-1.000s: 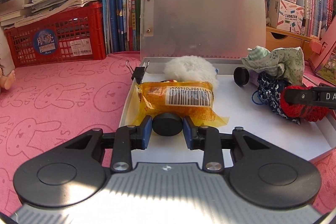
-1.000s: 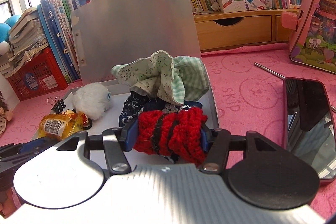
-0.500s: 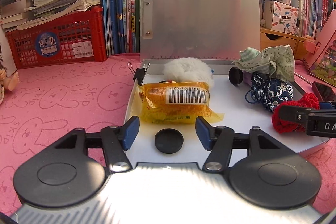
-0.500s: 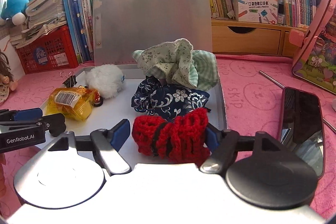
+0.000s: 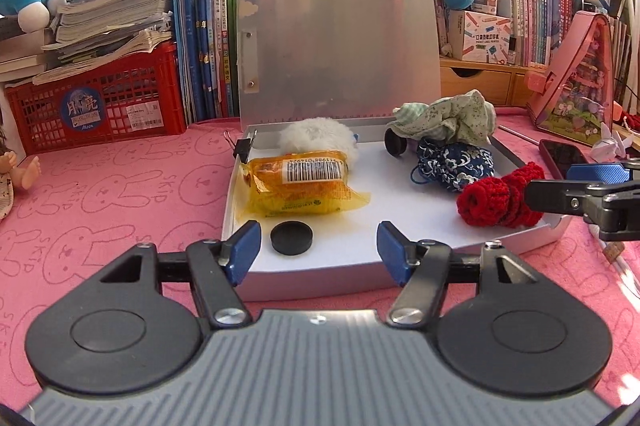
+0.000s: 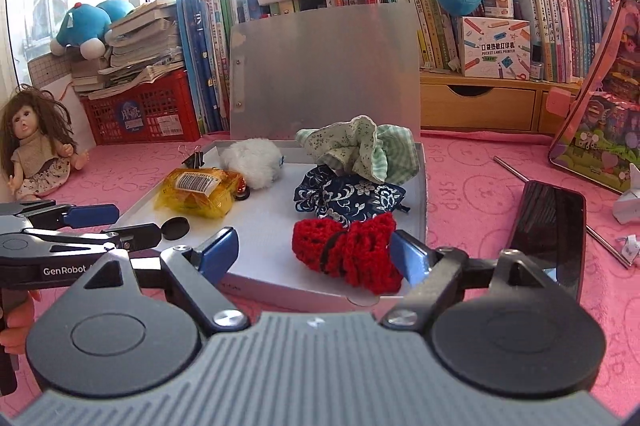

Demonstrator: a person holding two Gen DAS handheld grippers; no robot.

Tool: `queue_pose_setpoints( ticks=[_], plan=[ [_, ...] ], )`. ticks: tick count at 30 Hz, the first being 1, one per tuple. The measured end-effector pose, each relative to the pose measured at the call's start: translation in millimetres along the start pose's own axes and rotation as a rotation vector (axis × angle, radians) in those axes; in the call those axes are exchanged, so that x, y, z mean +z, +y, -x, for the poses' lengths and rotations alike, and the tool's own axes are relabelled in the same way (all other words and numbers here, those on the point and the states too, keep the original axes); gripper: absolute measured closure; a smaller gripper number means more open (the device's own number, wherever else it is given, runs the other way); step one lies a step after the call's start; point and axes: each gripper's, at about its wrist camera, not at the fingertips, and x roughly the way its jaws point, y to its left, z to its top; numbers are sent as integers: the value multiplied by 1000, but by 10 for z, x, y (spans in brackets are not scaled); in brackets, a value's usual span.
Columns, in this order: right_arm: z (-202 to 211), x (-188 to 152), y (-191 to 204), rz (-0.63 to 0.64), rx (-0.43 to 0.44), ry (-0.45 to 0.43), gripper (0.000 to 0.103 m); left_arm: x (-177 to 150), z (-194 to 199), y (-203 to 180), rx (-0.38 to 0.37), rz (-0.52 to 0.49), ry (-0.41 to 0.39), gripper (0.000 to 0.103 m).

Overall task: Organize objects
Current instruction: 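Withdraw both tools from the box toward the last lid and clear cup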

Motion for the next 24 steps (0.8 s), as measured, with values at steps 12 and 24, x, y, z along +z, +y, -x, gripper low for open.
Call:
queue_pose_setpoints(
  ticks=[12,24],
  plan=[
    [449,-484,73,63,15,15,12,-443,770,-61,-125,-47,-53,29],
    [786,-842,265,184,94,19,12,-841,1054,-273,-192,-103,2,28]
  ],
)
